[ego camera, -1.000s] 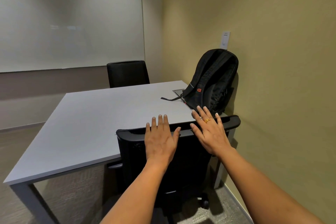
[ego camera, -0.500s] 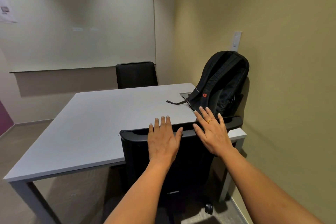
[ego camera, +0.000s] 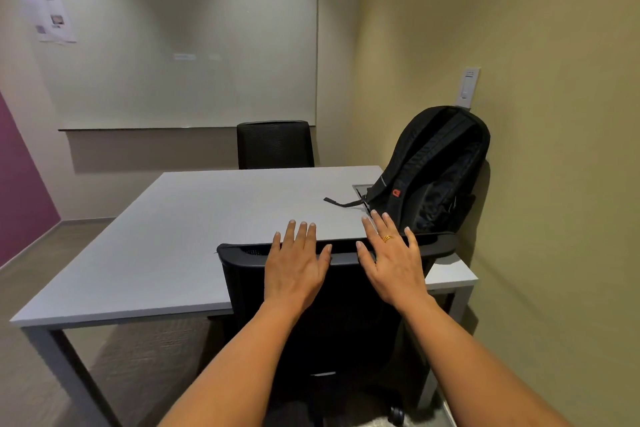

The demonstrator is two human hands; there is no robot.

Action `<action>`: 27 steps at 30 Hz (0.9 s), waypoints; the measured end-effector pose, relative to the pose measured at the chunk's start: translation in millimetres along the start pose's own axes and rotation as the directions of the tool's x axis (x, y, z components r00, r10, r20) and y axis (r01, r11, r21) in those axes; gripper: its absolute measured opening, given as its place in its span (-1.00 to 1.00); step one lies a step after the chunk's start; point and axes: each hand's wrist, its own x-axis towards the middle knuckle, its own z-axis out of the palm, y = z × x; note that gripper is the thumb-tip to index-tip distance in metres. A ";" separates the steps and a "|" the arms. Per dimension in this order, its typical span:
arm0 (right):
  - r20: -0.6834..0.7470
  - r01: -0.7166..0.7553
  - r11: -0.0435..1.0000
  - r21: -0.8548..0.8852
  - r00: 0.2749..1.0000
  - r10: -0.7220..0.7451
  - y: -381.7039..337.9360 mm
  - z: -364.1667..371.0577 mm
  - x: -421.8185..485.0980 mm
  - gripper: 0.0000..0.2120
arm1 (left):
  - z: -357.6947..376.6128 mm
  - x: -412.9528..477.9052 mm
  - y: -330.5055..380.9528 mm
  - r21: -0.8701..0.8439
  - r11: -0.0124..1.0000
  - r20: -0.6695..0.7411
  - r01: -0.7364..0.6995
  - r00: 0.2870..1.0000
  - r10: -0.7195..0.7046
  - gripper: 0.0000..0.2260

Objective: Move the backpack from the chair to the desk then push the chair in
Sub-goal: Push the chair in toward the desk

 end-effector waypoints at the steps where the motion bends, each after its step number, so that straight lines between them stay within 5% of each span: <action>1: 0.004 -0.003 1.000 0.001 1.000 0.003 -0.8 0.5 0.0 -0.48 | -0.3 0.2 -1.3 -0.007 1.000 -0.003 -0.010 1.000 0.010 -0.45; 20: -0.054 -0.062 0.997 -0.043 0.997 0.060 -27.9 4.6 -13.0 -0.37 | 0.3 -9.4 -21.1 0.016 1.000 -0.063 -0.014 0.998 0.015 -0.43; 27: -0.023 -0.071 0.996 -0.045 0.997 0.070 -23.7 6.4 -12.9 -0.48 | 0.7 -10.1 -19.3 0.000 1.000 -0.046 -0.012 0.999 0.012 -0.43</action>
